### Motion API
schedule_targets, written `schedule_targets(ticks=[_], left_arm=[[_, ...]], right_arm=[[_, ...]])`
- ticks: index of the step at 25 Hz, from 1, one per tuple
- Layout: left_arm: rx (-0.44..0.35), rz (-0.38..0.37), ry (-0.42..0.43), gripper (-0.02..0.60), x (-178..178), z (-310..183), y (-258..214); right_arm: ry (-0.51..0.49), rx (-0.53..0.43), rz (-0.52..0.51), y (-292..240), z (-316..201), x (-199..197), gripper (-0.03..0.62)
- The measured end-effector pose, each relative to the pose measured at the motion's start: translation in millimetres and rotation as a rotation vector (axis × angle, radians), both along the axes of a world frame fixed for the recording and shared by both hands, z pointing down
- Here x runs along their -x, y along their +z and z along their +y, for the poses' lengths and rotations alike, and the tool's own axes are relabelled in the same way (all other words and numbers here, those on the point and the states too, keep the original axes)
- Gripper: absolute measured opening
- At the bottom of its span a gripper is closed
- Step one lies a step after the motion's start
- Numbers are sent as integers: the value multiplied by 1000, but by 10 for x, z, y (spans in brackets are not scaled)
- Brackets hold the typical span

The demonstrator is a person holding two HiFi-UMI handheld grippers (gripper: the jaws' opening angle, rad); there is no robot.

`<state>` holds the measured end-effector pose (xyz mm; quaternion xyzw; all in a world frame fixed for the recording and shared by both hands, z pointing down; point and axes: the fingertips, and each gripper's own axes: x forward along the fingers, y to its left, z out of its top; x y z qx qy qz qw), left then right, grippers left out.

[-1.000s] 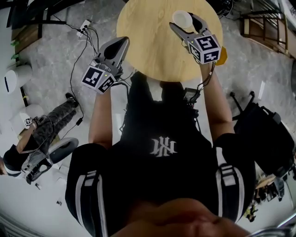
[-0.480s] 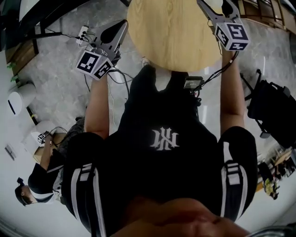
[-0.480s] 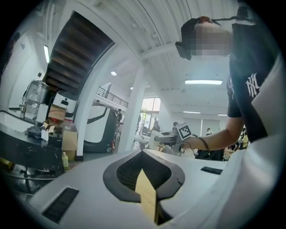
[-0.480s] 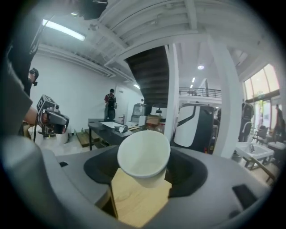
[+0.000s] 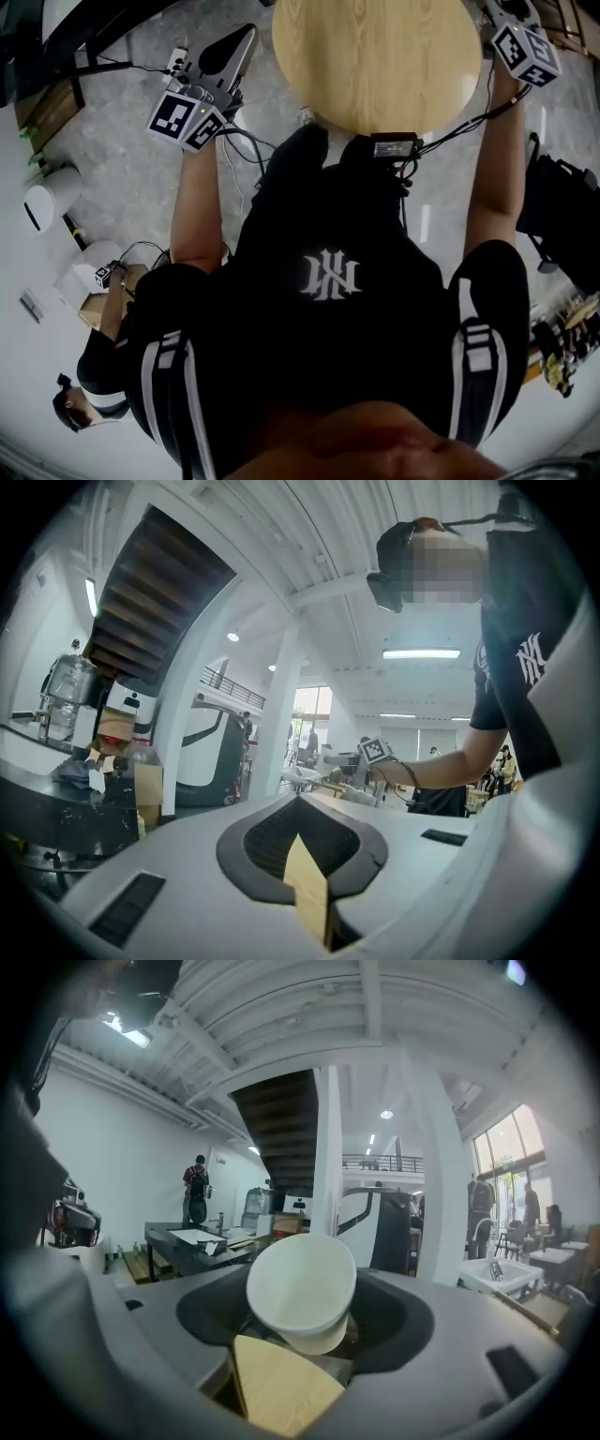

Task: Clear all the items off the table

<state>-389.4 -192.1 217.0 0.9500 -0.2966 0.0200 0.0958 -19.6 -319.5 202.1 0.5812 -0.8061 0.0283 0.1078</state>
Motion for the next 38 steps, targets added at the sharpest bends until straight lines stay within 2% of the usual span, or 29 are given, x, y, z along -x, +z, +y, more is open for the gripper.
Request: schedule_targets(ticks=[4,7,14,20,23,31,38], left_arm=[[-12,-5,9,2,96,-38,-10],[-6,-1,0,2,142,-70,27],[-1,3,-50,2,392,-336,83],[3,-9,-104,2,717,-920,214],[-8,-45,-131,2,826,-1228,214],[-22,-69,-196,2,1133,-2101,258],[2,-58,-210,2,1359,-2495,554]], right_arm=[[-4,-7,-39,-330,-222,-40,324],[-77,-42,-18,-534,-382,318,324],[-282,-33,-77,-515,-806,1667,324],[-466,3,-117,-301,-1135,2926,324],[-524,14,-144,-209,-1209,3388,324],[-583,53,-176,175,-1630,4153,324],[-604,82,-148,618,-2183,4689,325]])
